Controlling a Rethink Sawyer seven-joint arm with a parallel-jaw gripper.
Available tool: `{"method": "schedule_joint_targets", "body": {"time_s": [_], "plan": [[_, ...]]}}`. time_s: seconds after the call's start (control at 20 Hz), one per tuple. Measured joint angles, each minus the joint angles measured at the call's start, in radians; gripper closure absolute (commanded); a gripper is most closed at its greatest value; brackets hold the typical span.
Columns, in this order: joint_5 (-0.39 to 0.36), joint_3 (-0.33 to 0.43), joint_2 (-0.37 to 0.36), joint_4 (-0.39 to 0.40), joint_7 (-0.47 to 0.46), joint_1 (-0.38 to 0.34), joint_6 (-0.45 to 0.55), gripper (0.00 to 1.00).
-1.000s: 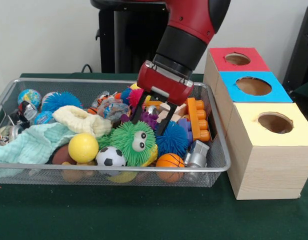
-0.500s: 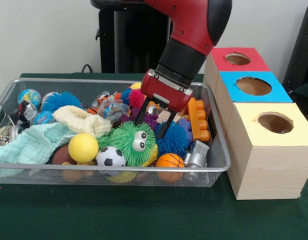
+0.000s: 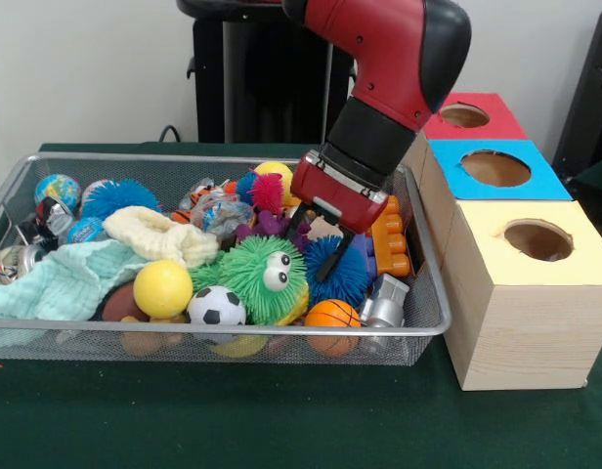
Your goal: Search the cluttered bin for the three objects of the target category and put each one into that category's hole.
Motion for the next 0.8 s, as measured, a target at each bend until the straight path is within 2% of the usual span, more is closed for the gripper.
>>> {"method": "schedule_joint_targets", "body": {"time_s": [0.45, 0.7, 0.8], "plan": [[0.174, 0.0, 0.017, 0.043, 0.075, 0.012, -0.001, 0.0], [0.19, 0.0, 0.017, 0.049, 0.105, 0.011, -0.015, 0.0], [0.19, 0.0, 0.023, 0.049, 0.109, 0.011, -0.063, 0.0]]}}
